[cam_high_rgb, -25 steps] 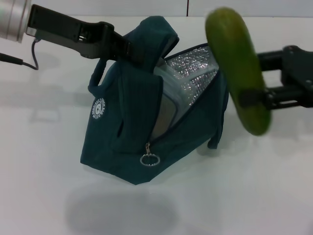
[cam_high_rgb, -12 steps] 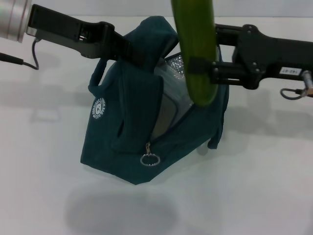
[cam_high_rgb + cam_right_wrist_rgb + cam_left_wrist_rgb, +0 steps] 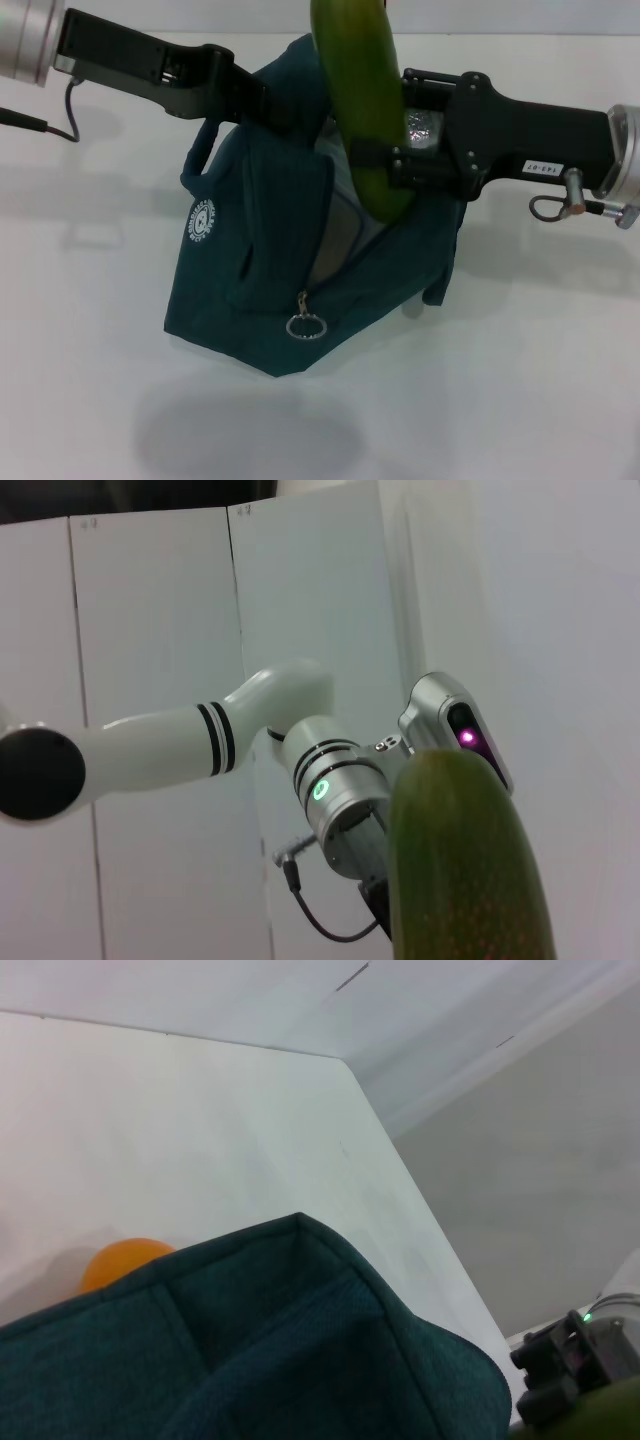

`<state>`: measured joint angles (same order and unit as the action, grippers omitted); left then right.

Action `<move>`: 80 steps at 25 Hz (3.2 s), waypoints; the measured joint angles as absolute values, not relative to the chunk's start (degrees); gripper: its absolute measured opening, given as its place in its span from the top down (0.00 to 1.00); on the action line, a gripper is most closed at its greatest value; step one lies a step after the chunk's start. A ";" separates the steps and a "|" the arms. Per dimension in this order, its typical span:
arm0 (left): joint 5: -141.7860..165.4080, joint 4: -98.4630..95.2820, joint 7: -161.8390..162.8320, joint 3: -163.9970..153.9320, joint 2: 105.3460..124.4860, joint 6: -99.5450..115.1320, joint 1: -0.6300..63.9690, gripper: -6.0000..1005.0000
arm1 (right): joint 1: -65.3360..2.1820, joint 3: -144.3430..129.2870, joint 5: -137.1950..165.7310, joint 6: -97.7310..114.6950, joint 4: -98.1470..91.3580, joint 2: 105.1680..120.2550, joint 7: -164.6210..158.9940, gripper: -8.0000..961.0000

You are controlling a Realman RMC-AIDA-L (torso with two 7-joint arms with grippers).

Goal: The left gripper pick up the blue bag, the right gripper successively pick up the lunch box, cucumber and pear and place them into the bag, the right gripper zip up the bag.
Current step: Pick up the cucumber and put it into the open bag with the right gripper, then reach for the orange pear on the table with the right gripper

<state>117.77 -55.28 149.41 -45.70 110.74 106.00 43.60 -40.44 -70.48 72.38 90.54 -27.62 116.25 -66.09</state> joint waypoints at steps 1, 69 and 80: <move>117.77 -55.28 149.41 -45.70 110.74 105.99 43.60 0.95 | -40.36 -71.07 71.53 90.41 -27.16 116.25 -64.76 0.27; 117.75 -55.37 148.44 -41.02 106.97 105.91 38.19 0.95 | -35.15 -83.82 49.62 54.05 -26.06 116.18 -51.61 0.11; 117.69 -55.40 148.17 -39.43 105.50 105.99 36.79 0.95 | -36.32 -86.35 49.56 53.68 -25.49 116.19 -51.68 0.11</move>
<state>117.69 -55.40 148.17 -39.43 105.50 105.99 36.79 -36.32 -86.35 49.56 53.68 -25.49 116.19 -51.68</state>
